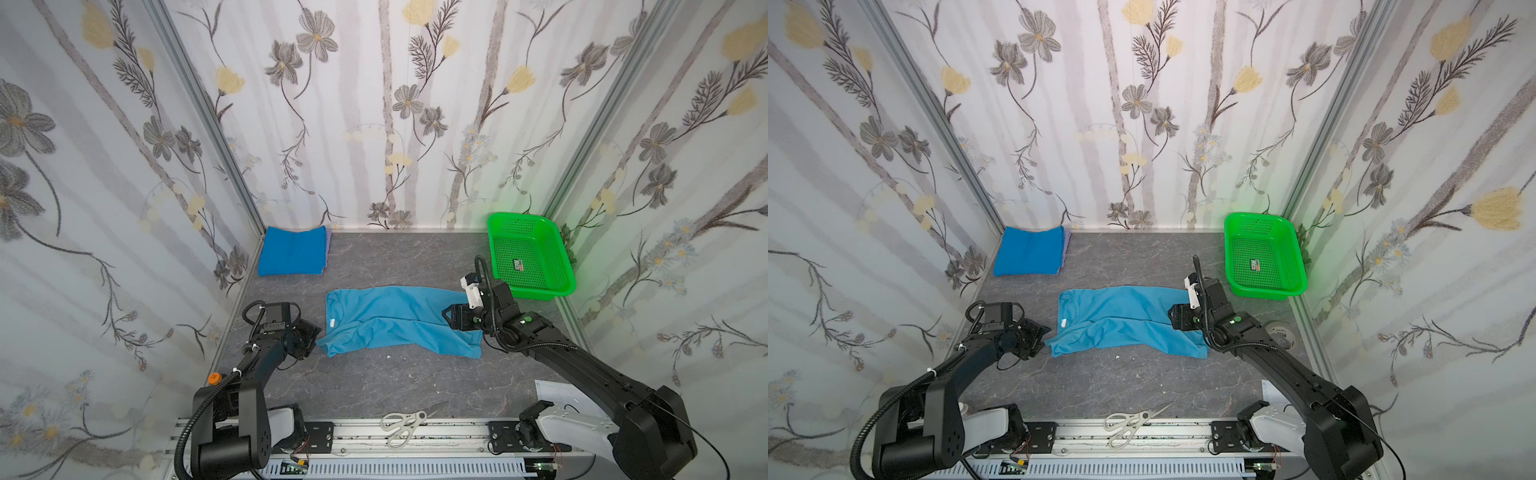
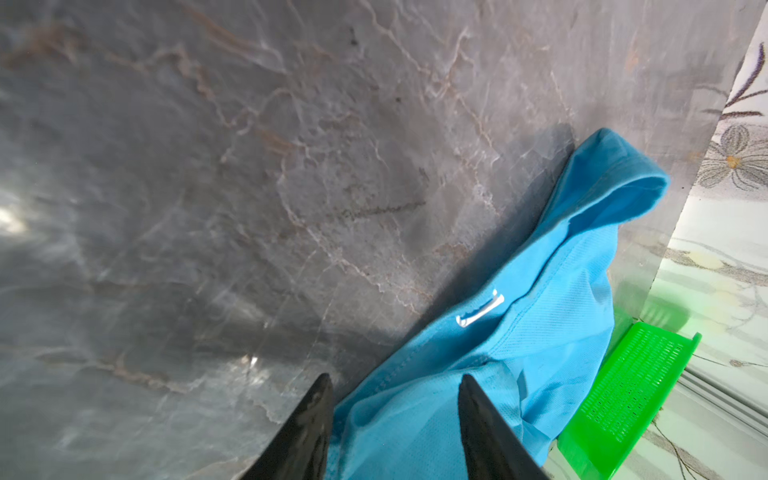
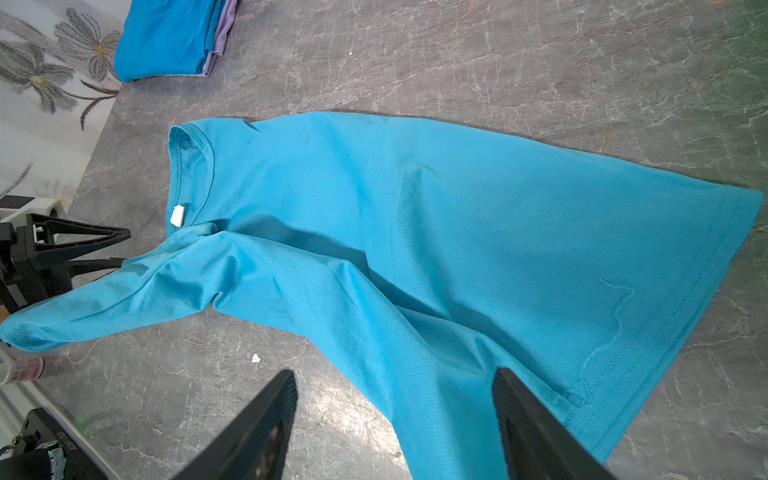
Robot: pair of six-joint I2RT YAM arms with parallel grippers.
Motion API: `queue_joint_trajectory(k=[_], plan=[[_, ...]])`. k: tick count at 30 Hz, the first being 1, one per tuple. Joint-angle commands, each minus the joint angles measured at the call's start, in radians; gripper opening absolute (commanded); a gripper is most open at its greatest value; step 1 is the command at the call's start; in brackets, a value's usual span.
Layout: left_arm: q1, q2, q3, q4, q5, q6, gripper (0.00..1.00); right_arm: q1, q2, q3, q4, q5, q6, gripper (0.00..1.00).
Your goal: Fold and stack the t-shirts
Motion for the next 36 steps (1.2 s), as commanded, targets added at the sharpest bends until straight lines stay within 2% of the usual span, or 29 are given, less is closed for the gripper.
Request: queue_joint_trajectory(k=[1, 4, 6, 15, 20, 26, 33, 36], plan=[[0.002, -0.006, 0.005, 0.024, 0.01, 0.002, 0.49, 0.002, 0.003, 0.003, 0.013, 0.02, -0.007, 0.76], [0.003, 0.007, 0.007, 0.021, 0.017, 0.005, 0.39, 0.001, 0.009, 0.007, 0.016, 0.022, -0.008, 0.76], [0.002, 0.018, 0.008, 0.022, 0.027, 0.006, 0.37, 0.001, 0.007, 0.008, 0.016, 0.021, -0.009, 0.76], [0.001, 0.03, 0.0, 0.019, 0.029, 0.025, 0.39, -0.001, -0.01, -0.002, 0.009, 0.035, -0.014, 0.76], [0.001, 0.031, -0.006, 0.001, 0.027, 0.031, 0.5, 0.0, -0.019, -0.004, 0.006, 0.041, -0.014, 0.76], [0.001, 0.025, -0.012, 0.006, 0.035, 0.026, 0.49, 0.0, -0.015, -0.004, 0.012, 0.038, -0.013, 0.76], [0.0, 0.062, -0.019, 0.059, 0.062, 0.006, 0.34, -0.001, -0.018, -0.004, 0.008, 0.041, -0.013, 0.76], [0.002, 0.066, -0.021, 0.068, 0.062, 0.005, 0.19, 0.001, -0.022, -0.007, 0.004, 0.047, -0.014, 0.76]])
